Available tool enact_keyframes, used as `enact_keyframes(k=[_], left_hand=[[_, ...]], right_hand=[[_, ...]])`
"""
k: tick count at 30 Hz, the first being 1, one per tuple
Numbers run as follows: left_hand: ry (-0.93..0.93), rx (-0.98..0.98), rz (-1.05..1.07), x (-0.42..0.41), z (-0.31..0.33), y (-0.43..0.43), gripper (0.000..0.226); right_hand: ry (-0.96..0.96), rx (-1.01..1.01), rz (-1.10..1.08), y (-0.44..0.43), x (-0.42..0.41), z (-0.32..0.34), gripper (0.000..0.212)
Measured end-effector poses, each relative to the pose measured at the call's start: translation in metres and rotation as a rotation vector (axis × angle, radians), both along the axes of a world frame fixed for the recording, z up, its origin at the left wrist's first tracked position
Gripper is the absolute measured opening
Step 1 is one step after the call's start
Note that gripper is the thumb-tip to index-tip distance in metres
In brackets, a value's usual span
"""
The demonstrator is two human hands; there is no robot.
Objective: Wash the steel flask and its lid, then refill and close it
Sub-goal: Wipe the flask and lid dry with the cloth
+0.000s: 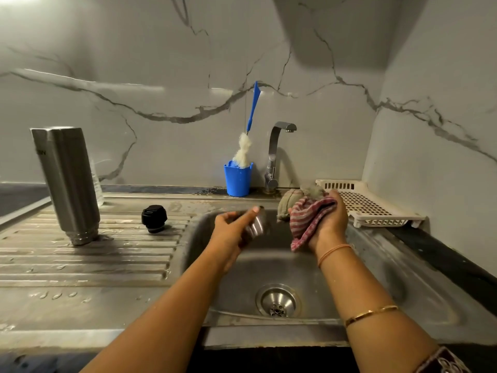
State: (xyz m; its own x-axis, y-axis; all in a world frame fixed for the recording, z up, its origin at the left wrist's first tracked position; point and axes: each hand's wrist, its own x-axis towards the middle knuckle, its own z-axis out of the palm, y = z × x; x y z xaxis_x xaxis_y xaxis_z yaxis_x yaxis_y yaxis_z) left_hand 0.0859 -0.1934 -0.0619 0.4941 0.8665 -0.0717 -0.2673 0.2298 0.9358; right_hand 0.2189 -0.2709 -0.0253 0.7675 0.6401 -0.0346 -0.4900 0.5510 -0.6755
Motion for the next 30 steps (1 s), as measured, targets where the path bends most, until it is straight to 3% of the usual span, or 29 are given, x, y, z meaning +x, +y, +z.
enact_keyframes(k=[3,6,8,11,14,16,21,26,30], left_hand=[[0.324,0.509,0.043,0.002,-0.005,-0.006,0.086],[0.364,0.782,0.057,0.002,-0.002,-0.013,0.090],[0.437,0.908,0.113,0.000,-0.004,-0.011,0.083],[0.494,0.971,0.226,-0.005,-0.007,-0.006,0.067],[0.462,0.967,0.261,-0.008,-0.007,-0.007,0.042],[0.474,1.044,0.223,-0.008,-0.006,-0.012,0.044],[0.523,1.166,0.133,-0.010,-0.008,-0.015,0.061],[0.491,1.160,0.124,-0.006,-0.008,-0.015,0.075],[0.486,1.078,0.141,-0.007,-0.010,-0.004,0.080]], right_hand=[[-0.337,-0.076,-0.150,0.003,-0.006,-0.004,0.027],[-0.975,-0.359,-0.235,0.003,-0.025,-0.009,0.027],[-1.276,-0.483,-0.167,0.003,-0.039,-0.015,0.030],[-1.294,-0.555,-0.045,0.006,-0.050,-0.015,0.038],[-1.447,-0.658,-0.006,0.009,-0.056,-0.014,0.042],[-1.557,-0.809,0.044,0.010,-0.057,-0.013,0.046],[-1.536,-0.873,0.149,0.006,-0.049,-0.010,0.052],[-1.180,-0.658,0.207,0.006,-0.043,-0.009,0.051],[-0.993,-0.571,0.380,0.003,-0.043,-0.013,0.046]])
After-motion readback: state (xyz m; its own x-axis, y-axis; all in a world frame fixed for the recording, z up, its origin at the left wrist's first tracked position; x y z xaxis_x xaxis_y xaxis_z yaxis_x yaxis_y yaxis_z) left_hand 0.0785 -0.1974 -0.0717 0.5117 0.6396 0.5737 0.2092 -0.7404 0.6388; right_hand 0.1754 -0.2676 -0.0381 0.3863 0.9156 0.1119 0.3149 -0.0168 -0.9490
